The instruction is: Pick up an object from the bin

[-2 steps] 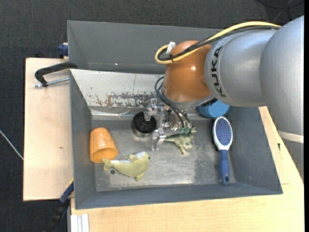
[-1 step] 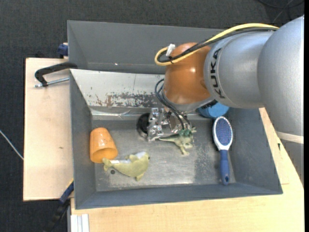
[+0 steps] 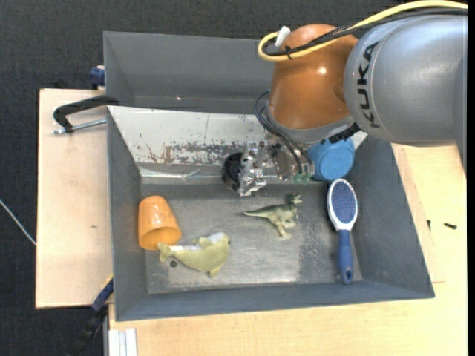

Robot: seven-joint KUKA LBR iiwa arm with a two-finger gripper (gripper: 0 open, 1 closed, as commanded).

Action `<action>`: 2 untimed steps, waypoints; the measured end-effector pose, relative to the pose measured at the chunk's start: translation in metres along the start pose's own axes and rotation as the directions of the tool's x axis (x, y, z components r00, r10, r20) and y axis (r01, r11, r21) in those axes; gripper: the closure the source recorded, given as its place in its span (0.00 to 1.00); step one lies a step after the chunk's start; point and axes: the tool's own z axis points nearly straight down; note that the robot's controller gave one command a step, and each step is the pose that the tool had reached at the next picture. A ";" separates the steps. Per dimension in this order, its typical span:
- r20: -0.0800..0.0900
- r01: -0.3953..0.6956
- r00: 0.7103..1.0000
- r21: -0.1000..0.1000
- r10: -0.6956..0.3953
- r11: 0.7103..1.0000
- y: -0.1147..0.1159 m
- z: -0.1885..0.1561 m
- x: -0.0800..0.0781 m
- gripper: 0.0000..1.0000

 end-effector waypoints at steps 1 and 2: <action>-0.010 -0.001 1.000 0.000 0.001 1.000 0.000 0.005 0.002 1.00; -0.016 -0.035 0.999 0.001 0.035 0.999 0.007 0.032 -0.003 1.00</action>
Offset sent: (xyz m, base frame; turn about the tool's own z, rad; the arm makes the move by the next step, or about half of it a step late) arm 0.0000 0.0000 0.0000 0.0000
